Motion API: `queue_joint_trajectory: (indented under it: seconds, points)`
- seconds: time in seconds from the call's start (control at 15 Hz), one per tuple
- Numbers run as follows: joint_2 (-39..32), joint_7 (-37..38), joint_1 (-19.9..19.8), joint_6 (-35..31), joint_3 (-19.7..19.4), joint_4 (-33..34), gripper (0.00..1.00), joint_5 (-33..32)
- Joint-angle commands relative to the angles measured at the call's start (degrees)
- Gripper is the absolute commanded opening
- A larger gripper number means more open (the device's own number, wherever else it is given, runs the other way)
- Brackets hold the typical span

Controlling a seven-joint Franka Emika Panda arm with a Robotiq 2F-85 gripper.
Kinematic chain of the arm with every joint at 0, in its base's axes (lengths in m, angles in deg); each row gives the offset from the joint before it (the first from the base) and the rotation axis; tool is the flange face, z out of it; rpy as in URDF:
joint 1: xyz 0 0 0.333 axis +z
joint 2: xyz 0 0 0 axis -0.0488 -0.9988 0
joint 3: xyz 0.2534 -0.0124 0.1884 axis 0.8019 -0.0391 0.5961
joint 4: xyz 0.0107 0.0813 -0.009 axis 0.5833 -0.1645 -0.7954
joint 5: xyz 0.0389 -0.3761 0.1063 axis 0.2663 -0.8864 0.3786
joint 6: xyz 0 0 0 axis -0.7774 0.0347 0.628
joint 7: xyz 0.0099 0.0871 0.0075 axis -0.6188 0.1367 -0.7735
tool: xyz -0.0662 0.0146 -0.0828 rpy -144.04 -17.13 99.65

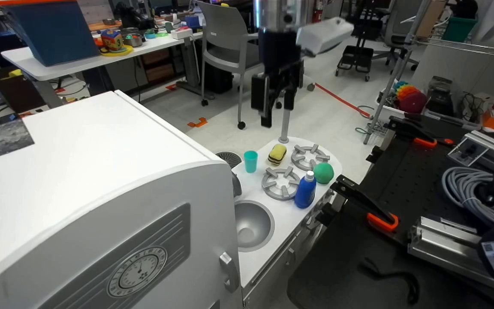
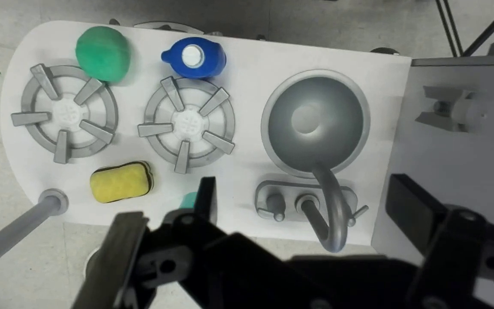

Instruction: Push the faucet nozzle to the right

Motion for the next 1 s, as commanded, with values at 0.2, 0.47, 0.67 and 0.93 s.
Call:
queue_joint_trajectory:
  seconds: [0.2,0.47,0.67,0.93]
  points:
    - [-16.7,-0.8,1.8,-8.9,0.5,7.8,1.00,-3.4]
    - [-23.2,-4.1,0.8,-15.9,3.2,11.0,1.00,-4.0]
    - [-27.4,-7.5,0.4,-20.4,4.9,13.7,1.00,-4.9]
    - [-31.1,-9.2,1.6,-24.3,3.6,17.5,1.00,-6.9]
